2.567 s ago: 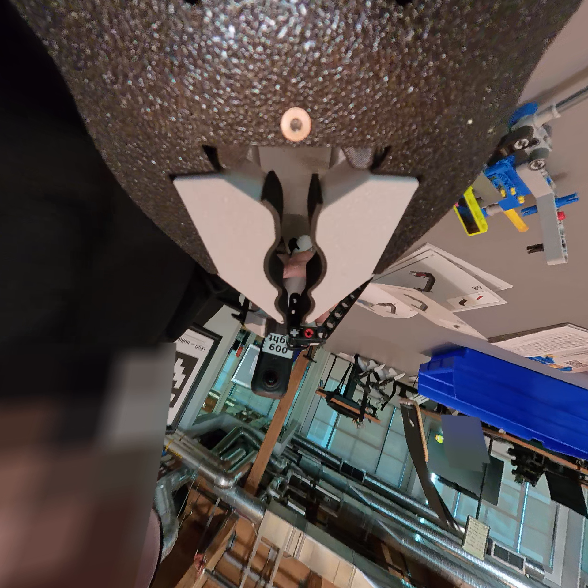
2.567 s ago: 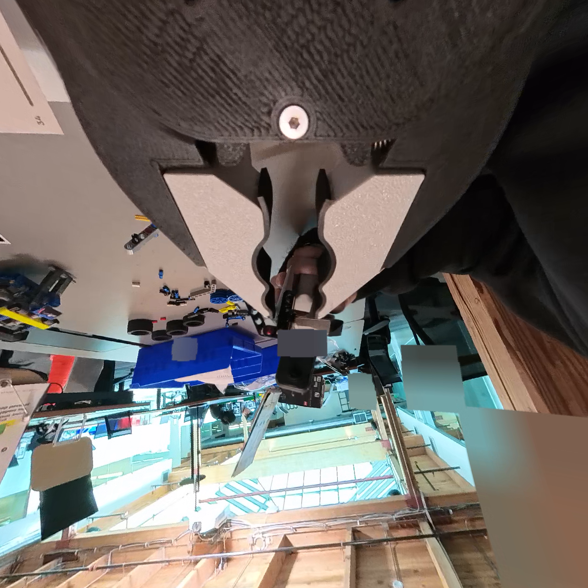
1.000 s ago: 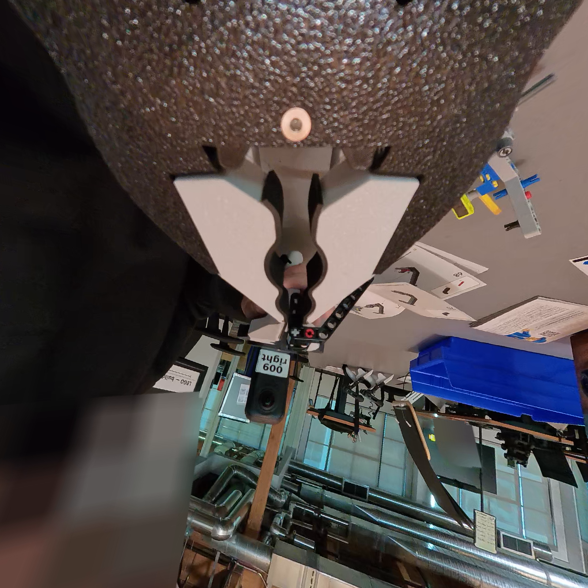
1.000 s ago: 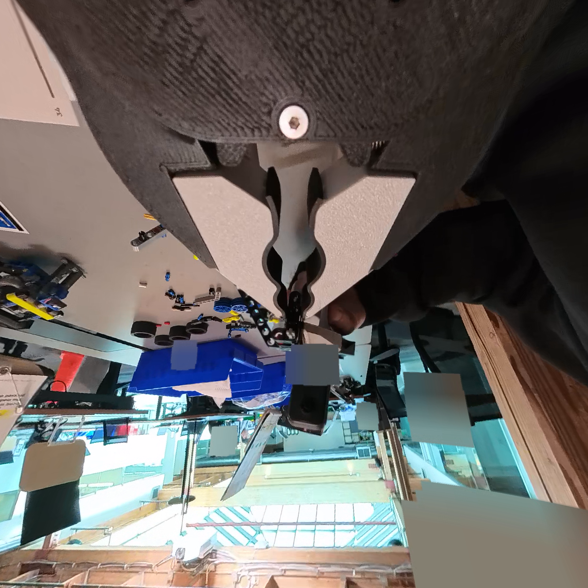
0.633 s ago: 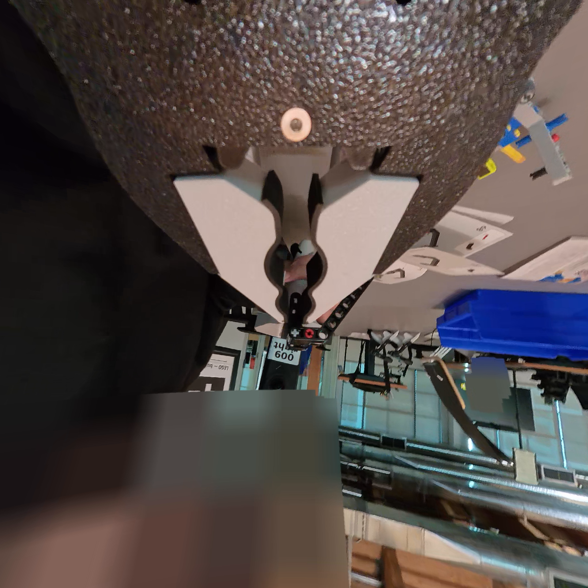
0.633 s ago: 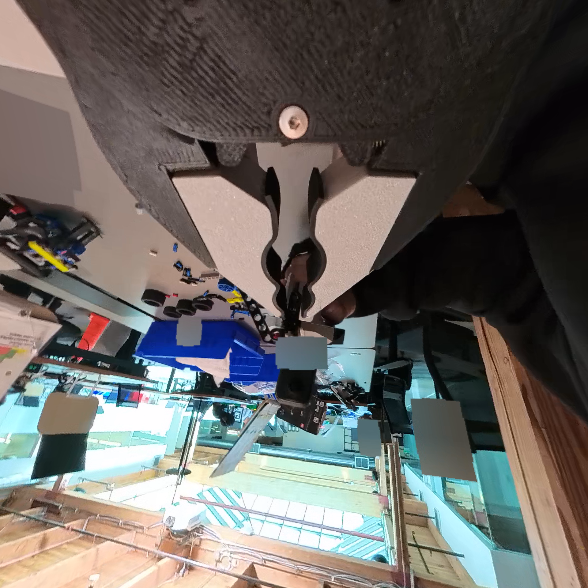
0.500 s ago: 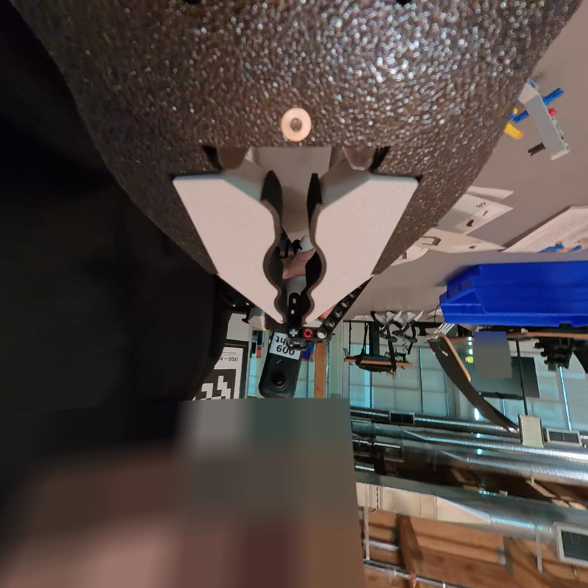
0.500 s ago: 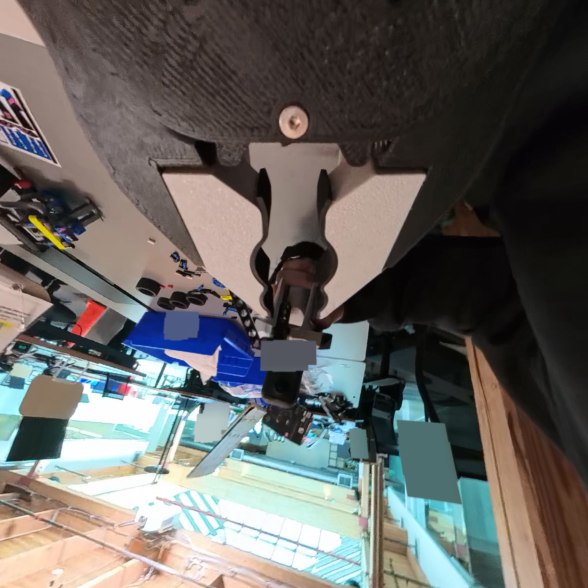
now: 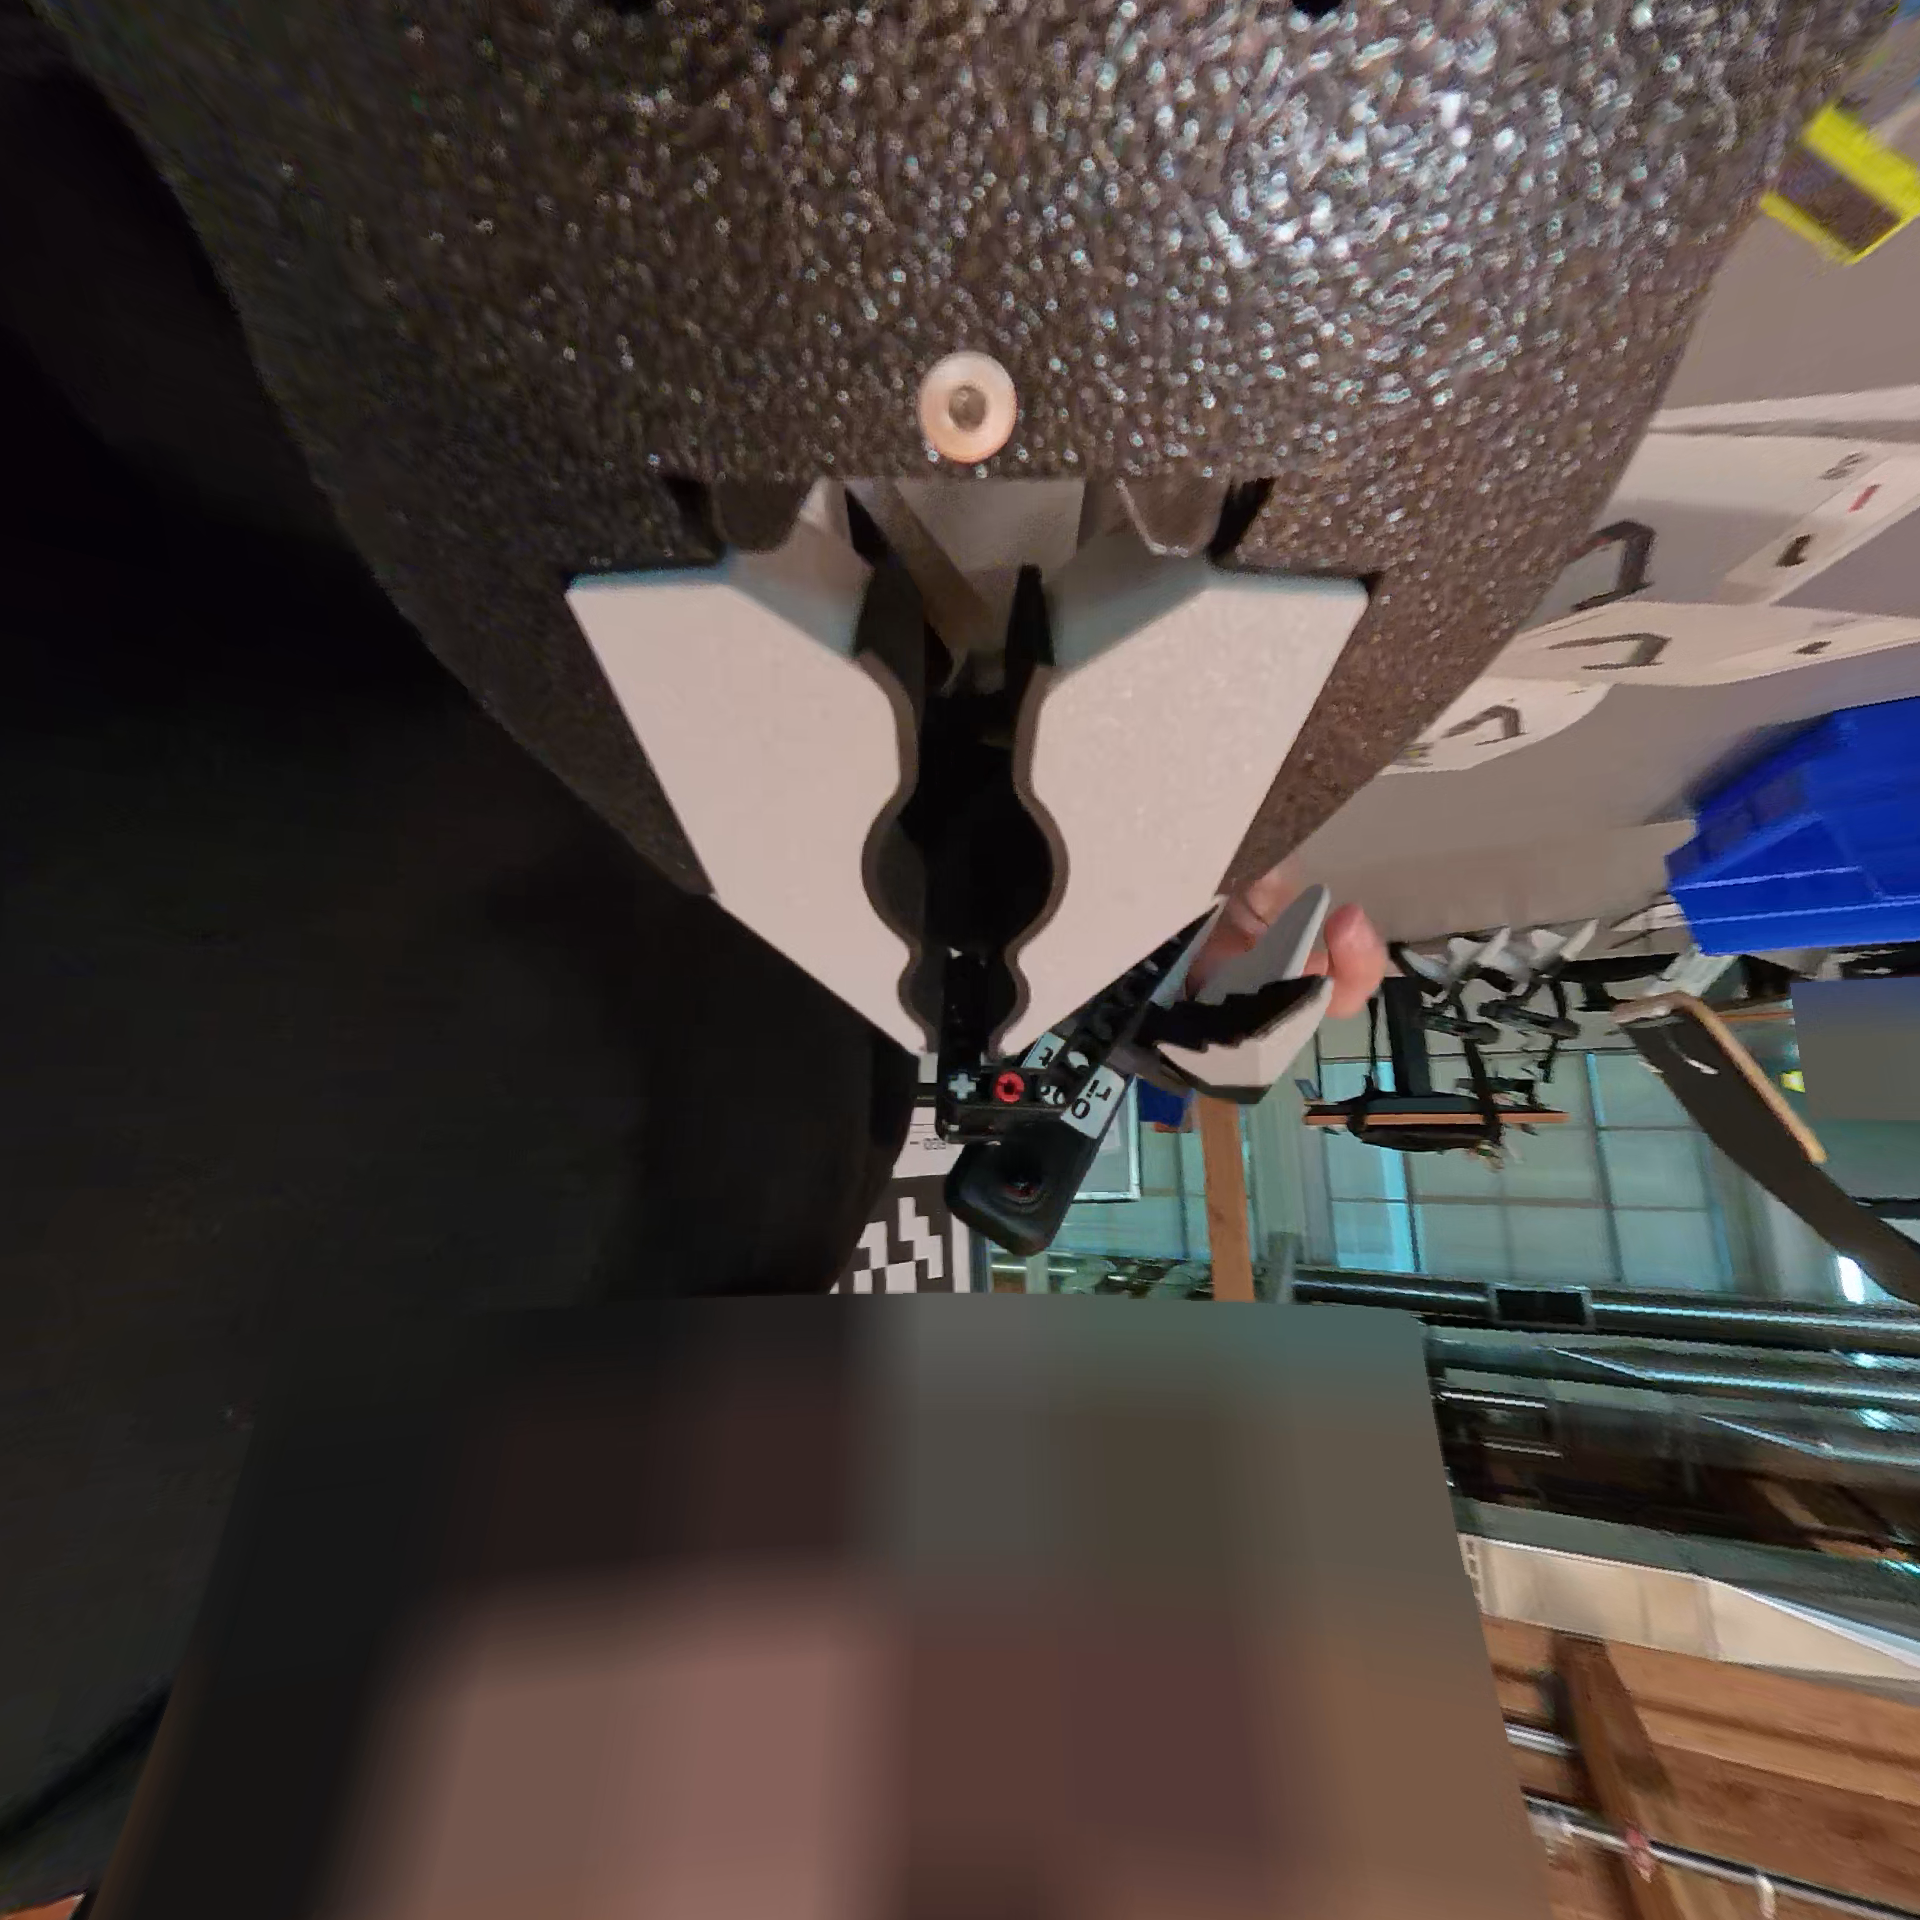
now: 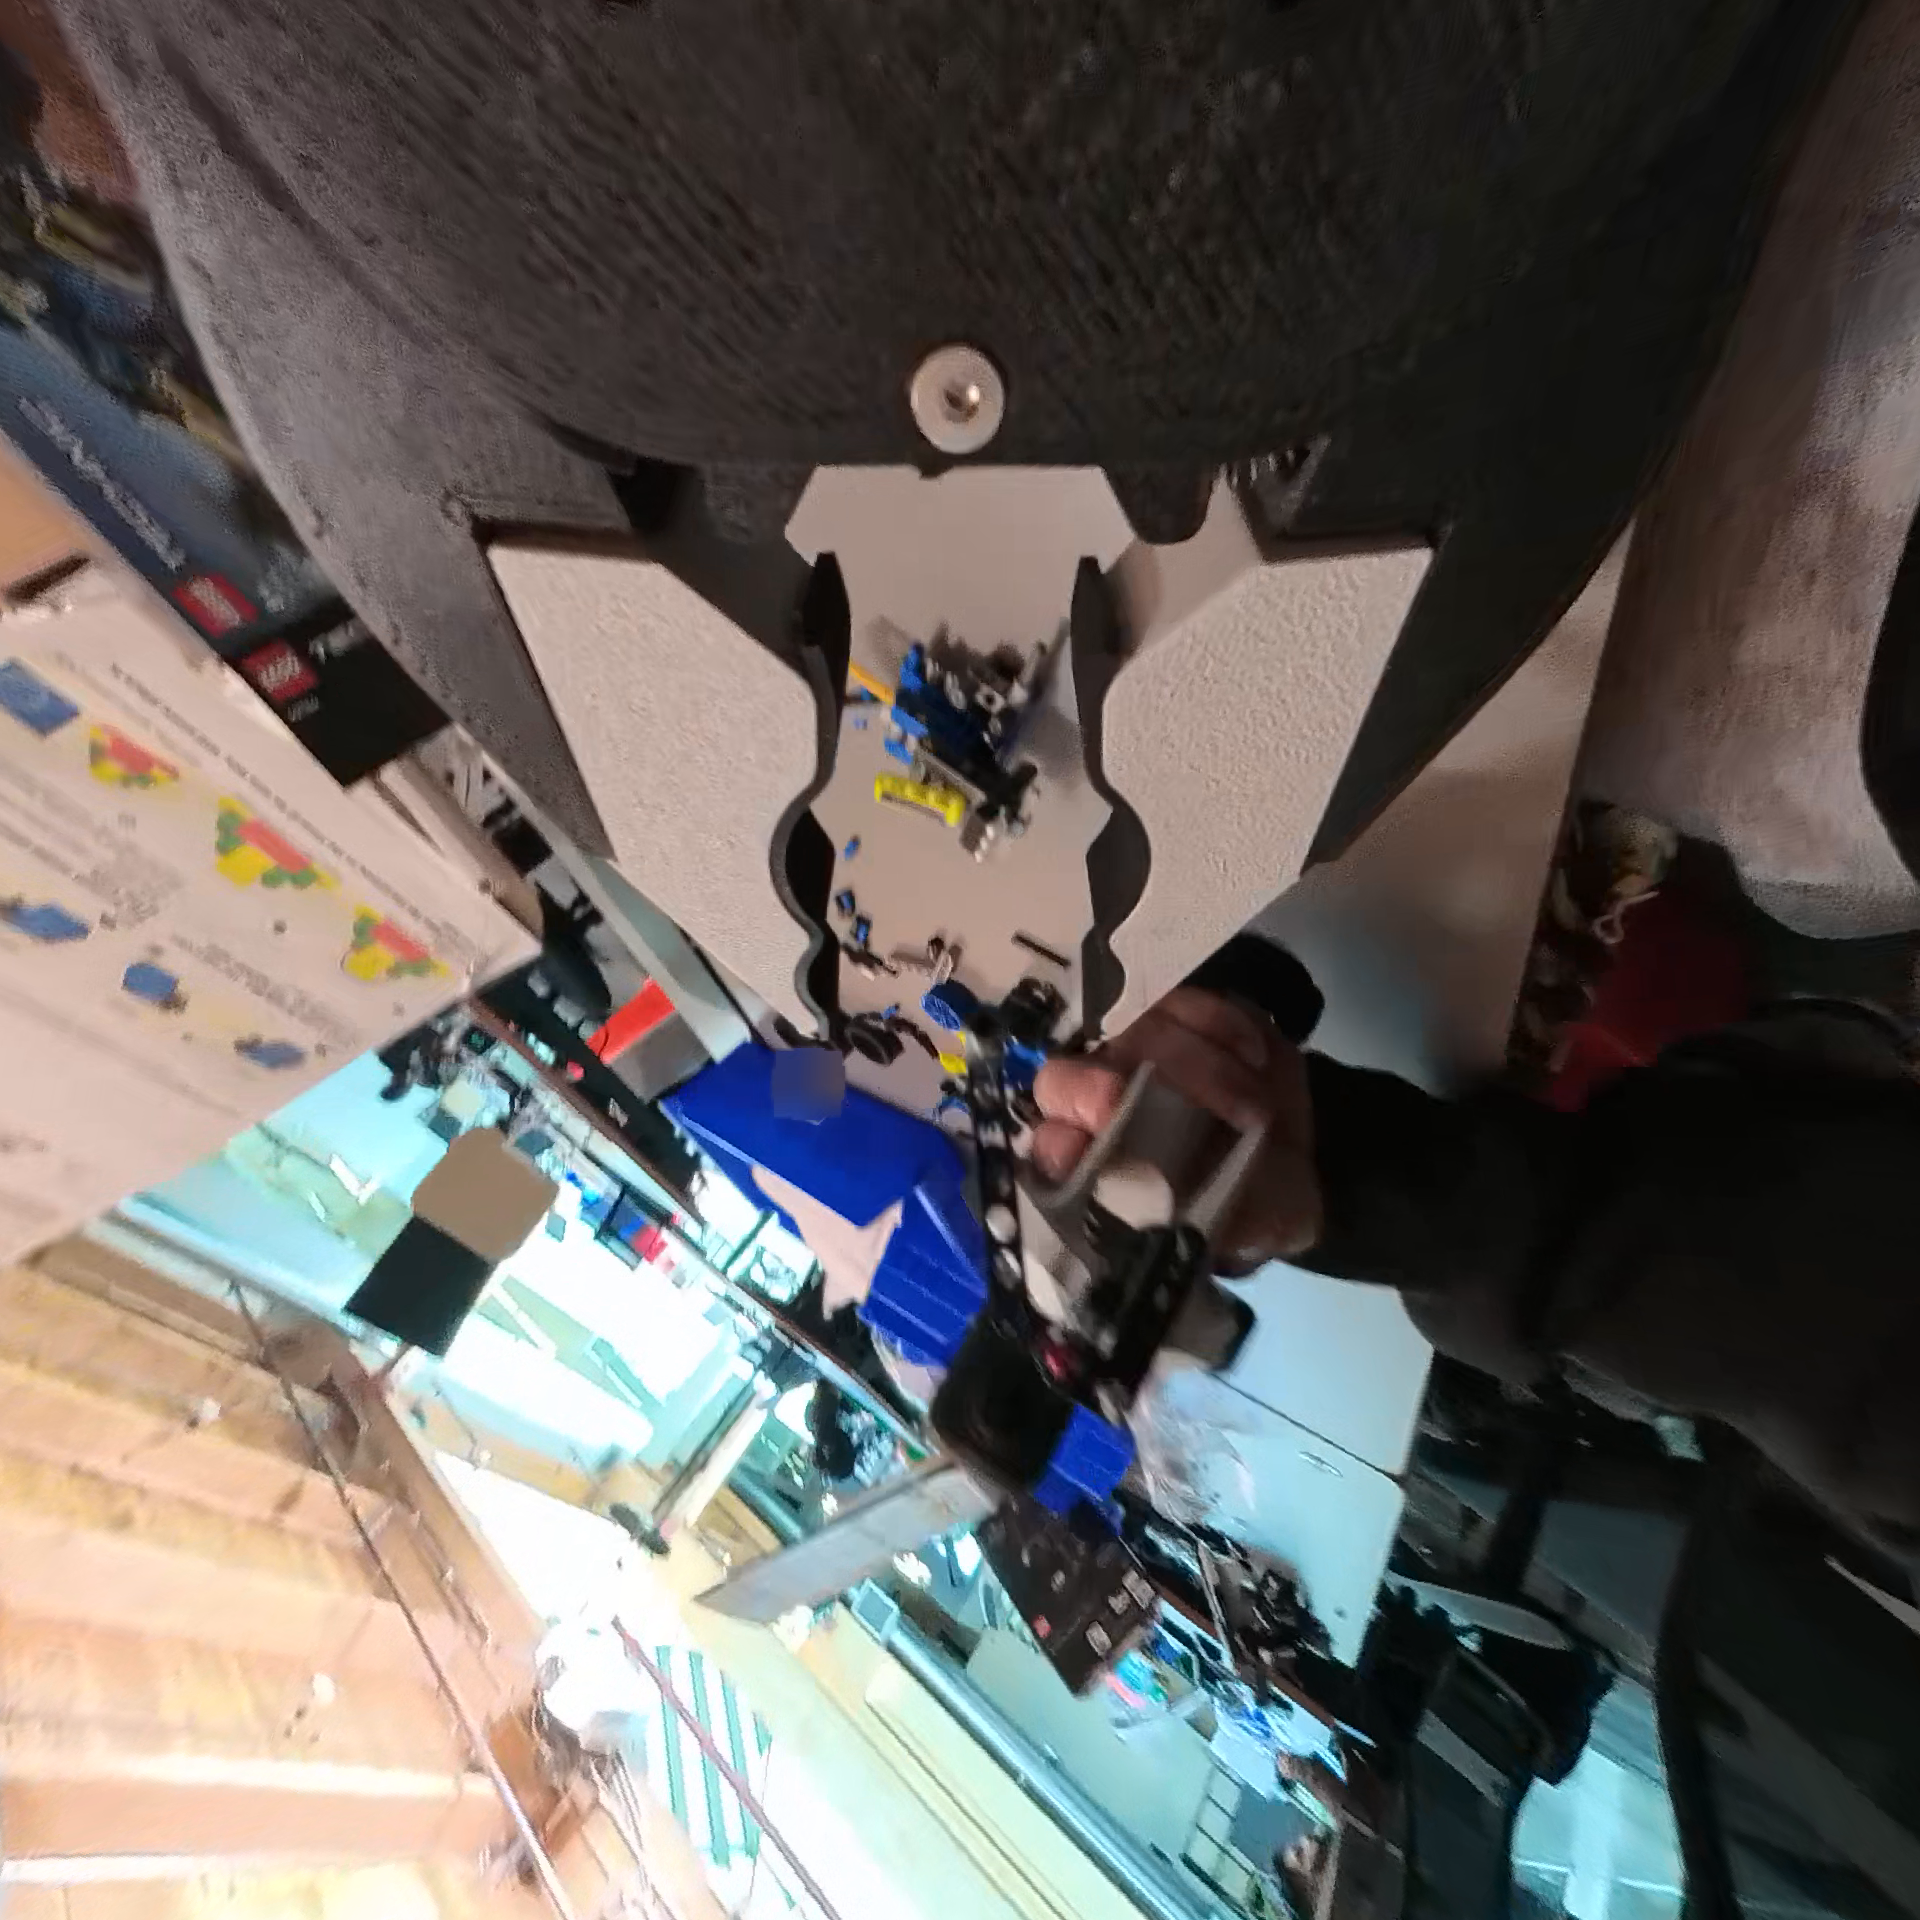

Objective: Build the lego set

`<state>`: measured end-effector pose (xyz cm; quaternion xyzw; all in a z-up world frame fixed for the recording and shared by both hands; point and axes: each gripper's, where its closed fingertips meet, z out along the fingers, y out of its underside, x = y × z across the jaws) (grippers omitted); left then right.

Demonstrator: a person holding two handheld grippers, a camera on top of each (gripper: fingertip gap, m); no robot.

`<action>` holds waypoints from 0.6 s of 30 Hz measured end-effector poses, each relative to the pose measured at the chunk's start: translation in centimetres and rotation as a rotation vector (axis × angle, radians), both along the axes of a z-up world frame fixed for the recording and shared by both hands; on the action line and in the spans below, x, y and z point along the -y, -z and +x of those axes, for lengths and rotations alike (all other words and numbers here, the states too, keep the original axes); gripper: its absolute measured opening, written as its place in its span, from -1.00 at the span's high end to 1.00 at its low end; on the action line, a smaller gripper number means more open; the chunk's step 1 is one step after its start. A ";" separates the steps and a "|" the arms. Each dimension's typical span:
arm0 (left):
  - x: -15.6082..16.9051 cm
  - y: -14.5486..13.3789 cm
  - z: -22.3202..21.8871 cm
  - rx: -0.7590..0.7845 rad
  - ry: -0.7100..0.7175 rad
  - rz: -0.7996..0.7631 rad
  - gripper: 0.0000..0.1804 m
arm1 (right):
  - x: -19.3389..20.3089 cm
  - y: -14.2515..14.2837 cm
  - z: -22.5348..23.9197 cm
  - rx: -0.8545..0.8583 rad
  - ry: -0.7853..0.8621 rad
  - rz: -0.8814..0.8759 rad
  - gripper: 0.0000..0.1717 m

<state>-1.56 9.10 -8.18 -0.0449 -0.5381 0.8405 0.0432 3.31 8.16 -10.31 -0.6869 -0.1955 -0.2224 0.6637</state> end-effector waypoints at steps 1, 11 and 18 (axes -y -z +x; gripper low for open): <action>0.3 0.1 -0.2 -0.003 0.023 0.002 0.96 | -0.3 -0.2 -0.7 0.022 -0.014 0.017 0.48; 1.7 0.6 -0.2 -0.040 0.067 0.020 0.96 | -0.9 -0.2 -1.5 0.141 0.011 0.004 0.95; 1.5 1.5 3.3 -0.157 -0.137 0.106 0.95 | 0.3 0.9 2.0 0.079 0.167 -0.172 0.95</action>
